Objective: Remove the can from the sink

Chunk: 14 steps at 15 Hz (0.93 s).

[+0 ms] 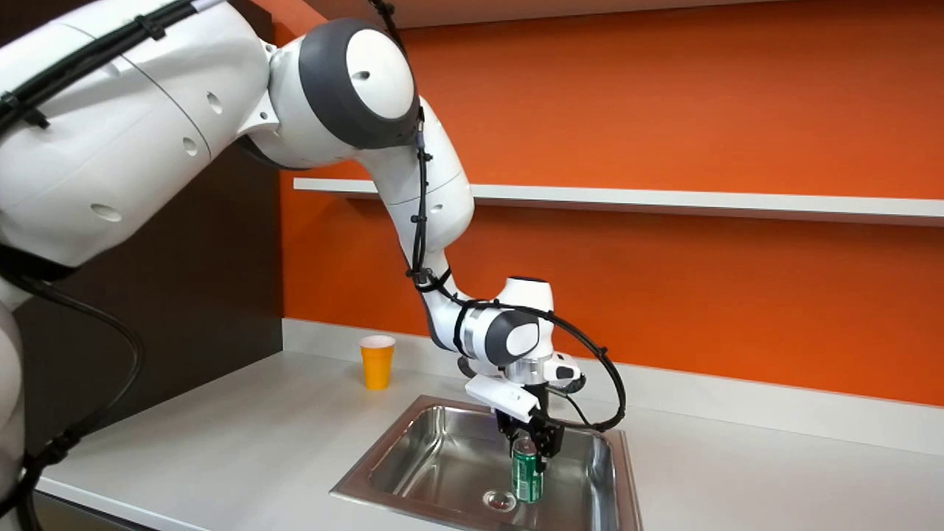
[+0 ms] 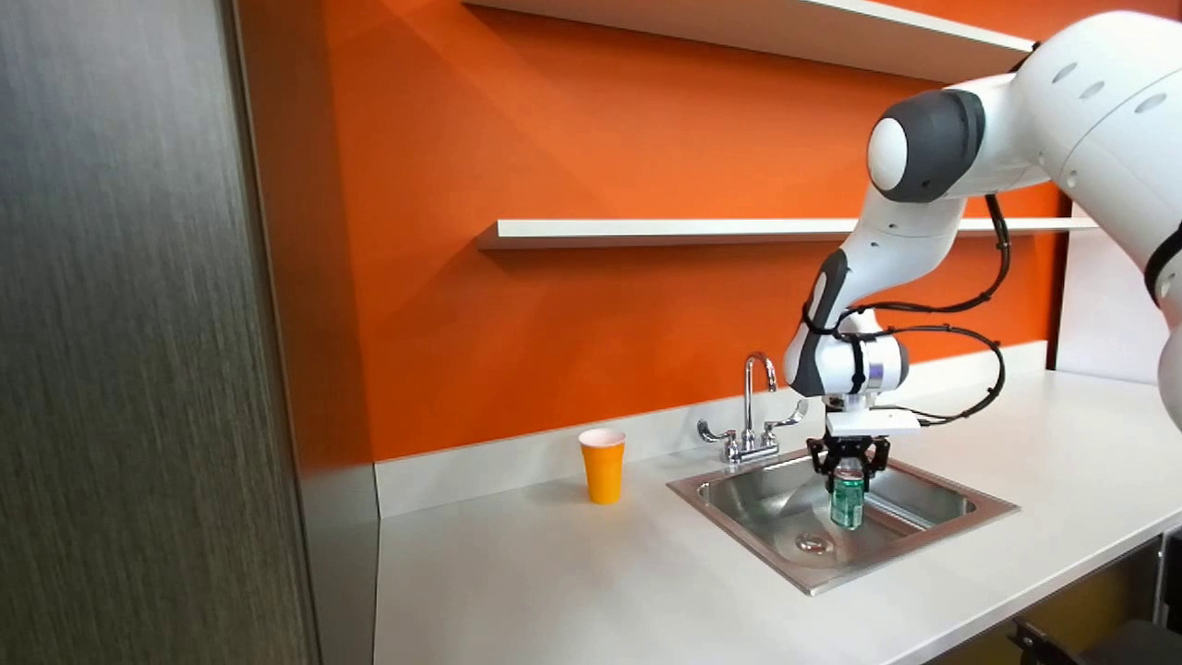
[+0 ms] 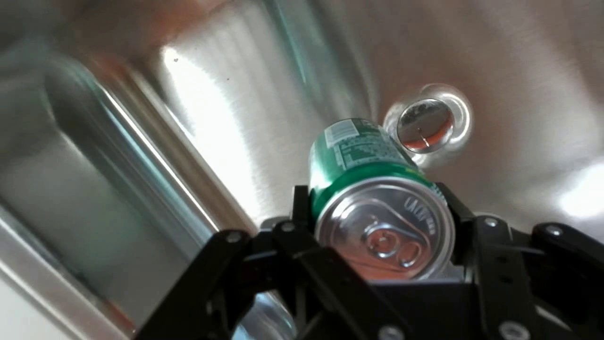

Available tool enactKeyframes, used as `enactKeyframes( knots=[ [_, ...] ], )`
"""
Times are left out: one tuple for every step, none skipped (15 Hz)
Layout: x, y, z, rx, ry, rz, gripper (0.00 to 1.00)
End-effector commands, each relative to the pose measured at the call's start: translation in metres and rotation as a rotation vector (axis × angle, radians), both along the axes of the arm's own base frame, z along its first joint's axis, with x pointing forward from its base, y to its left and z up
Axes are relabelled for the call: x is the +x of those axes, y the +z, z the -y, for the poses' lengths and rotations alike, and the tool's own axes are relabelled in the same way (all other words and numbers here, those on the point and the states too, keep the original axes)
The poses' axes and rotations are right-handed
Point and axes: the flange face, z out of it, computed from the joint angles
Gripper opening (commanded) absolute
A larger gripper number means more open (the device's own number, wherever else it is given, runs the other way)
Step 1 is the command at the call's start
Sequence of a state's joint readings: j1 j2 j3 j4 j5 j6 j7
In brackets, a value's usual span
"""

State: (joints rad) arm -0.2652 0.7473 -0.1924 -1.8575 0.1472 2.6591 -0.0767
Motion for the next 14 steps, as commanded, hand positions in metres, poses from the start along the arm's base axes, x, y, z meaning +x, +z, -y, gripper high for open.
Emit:
enactKeyframes(
  knots=[
    [-0.005,0.042,-0.015,-0.014,0.000,0.022,0.38],
    [-0.006,0.050,-0.019,-0.015,0.003,0.027,0.38],
    [-0.007,0.055,-0.022,-0.014,0.004,0.029,0.38],
    [-0.010,0.061,-0.026,-0.014,0.005,0.031,0.38],
    [-0.012,0.067,-0.029,-0.013,0.006,0.032,0.38],
    [-0.017,0.073,-0.034,-0.011,0.007,0.033,0.38],
    [-0.020,0.078,-0.039,-0.009,0.008,0.032,0.38],
    [-0.026,0.083,-0.044,-0.004,0.010,0.030,0.38],
    [-0.031,0.087,-0.048,0.001,0.013,0.029,0.38],
    [-0.036,0.092,-0.053,0.005,0.016,0.027,0.38],
    [-0.040,0.096,-0.058,0.009,0.022,0.025,0.38],
    [-0.045,0.102,-0.063,0.013,0.029,0.024,0.38],
    [-0.049,0.106,-0.068,0.016,0.037,0.024,0.38],
    [-0.052,0.111,-0.074,0.017,0.049,0.026,0.38]
  ],
)
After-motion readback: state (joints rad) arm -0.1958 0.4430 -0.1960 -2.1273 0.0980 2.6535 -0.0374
